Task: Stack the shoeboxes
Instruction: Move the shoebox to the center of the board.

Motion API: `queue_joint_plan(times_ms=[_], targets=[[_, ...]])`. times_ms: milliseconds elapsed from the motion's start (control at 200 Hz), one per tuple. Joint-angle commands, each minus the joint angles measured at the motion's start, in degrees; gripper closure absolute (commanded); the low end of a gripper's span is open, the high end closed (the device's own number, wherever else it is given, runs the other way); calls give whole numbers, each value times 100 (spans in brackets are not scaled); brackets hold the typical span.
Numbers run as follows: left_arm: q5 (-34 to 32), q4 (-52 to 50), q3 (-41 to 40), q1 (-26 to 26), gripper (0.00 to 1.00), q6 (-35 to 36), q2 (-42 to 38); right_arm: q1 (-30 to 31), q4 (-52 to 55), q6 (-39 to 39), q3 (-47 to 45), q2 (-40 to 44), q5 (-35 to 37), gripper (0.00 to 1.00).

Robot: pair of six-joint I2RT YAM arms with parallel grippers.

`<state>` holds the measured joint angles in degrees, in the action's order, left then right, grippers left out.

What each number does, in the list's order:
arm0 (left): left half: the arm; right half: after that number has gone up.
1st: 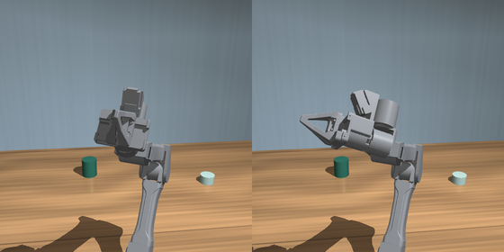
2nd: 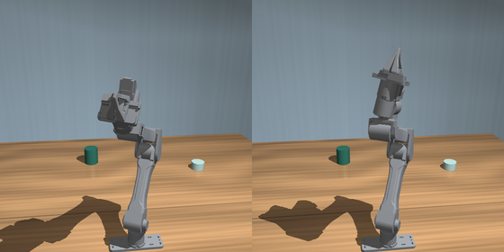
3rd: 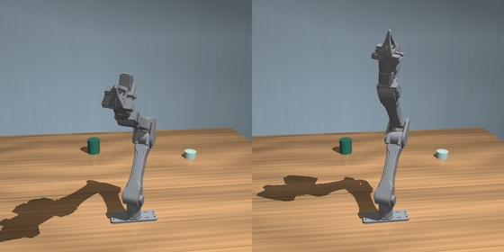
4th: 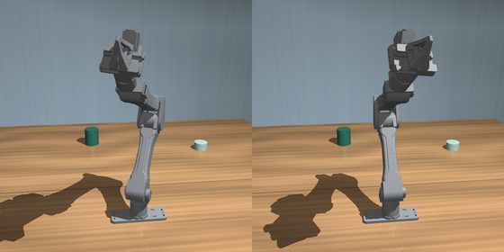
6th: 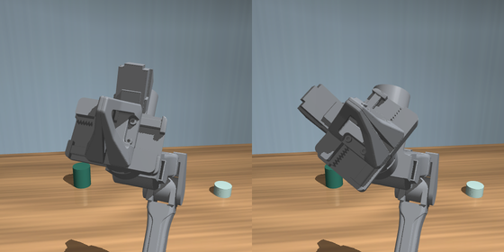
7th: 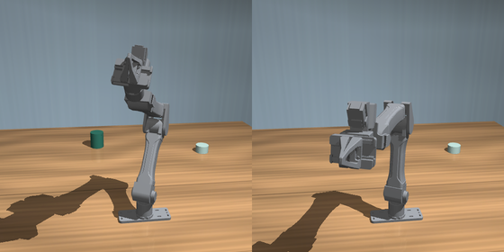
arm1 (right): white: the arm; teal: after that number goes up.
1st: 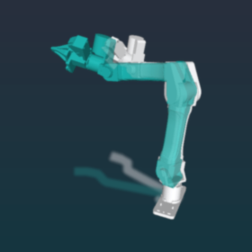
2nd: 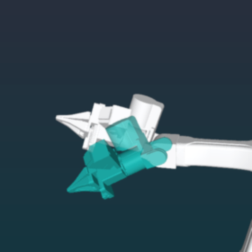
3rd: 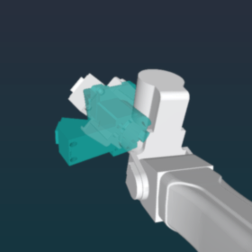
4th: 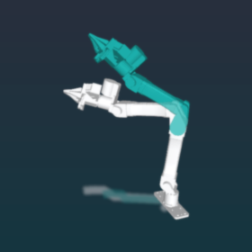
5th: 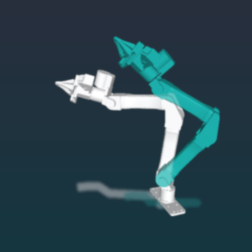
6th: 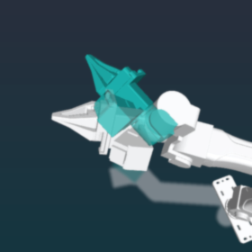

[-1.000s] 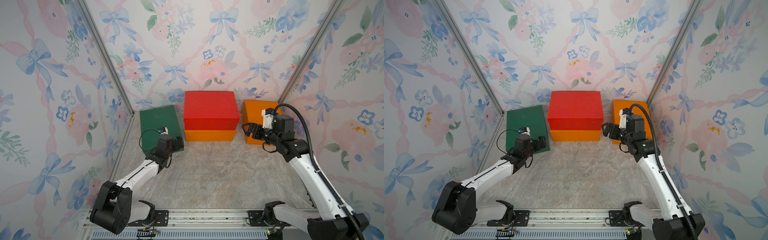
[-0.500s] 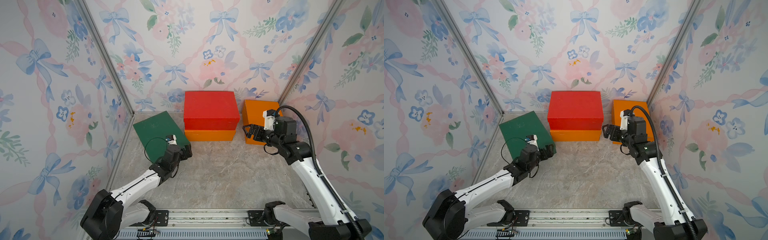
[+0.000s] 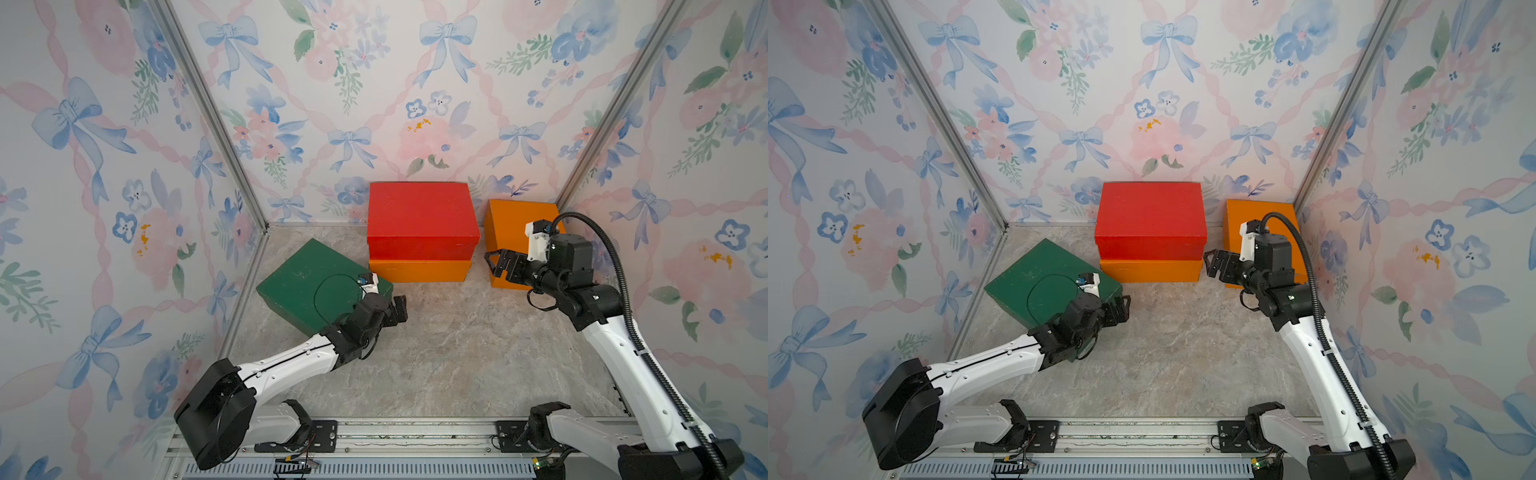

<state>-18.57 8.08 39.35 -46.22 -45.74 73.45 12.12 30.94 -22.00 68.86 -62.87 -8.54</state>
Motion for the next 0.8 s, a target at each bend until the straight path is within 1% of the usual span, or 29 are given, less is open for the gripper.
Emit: queue_joint_plan(times_ms=[0,135,305,440,530,585,640,695,795], targets=[[207,-724,177,-233,2,-247,359,54,54,-59,-99,68,-18,3],[145,-723,399,-444,2,-225,606,54,46,-50,-115,60,-13,3],[174,-725,544,-494,2,-208,771,54,65,-30,-101,47,-5,3],[125,-723,658,-502,2,-89,670,54,38,-45,-112,21,-8,3],[26,-732,801,-465,2,156,508,71,16,-67,-132,-38,-34,3],[48,-749,911,-356,2,308,386,96,2,-68,-127,-66,-43,3],[159,-747,1006,-141,2,427,267,134,3,-75,-126,-90,-43,3],[275,-781,1092,161,2,545,149,191,-14,-85,-143,-97,-34,3],[475,-823,1208,890,2,740,-45,320,-45,-80,-177,-107,-3,3]])
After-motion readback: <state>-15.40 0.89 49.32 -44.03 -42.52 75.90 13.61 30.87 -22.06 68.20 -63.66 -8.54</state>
